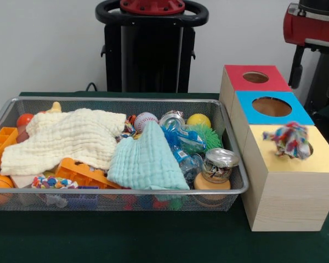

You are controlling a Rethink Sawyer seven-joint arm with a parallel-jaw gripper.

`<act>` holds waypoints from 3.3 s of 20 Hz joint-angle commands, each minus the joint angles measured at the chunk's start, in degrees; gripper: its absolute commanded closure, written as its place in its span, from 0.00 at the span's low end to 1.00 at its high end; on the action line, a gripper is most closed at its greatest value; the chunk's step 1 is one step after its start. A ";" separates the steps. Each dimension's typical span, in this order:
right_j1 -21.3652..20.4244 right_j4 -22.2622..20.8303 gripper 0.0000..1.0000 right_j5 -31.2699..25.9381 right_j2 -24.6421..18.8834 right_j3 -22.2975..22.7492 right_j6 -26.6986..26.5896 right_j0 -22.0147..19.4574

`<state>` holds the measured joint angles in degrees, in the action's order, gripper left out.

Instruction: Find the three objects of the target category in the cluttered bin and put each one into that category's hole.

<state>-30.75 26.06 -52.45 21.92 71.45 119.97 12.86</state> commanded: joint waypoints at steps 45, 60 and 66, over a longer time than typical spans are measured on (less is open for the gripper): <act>13.06 -1.40 0.00 12.99 -9.38 -3.56 3.22 -10.76; 17.88 -1.14 0.00 0.48 -9.23 -18.31 3.89 -14.59; 18.22 -1.18 0.00 0.89 -9.86 -18.80 2.70 -15.65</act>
<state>-14.85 26.00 -45.15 18.90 55.61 119.97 0.04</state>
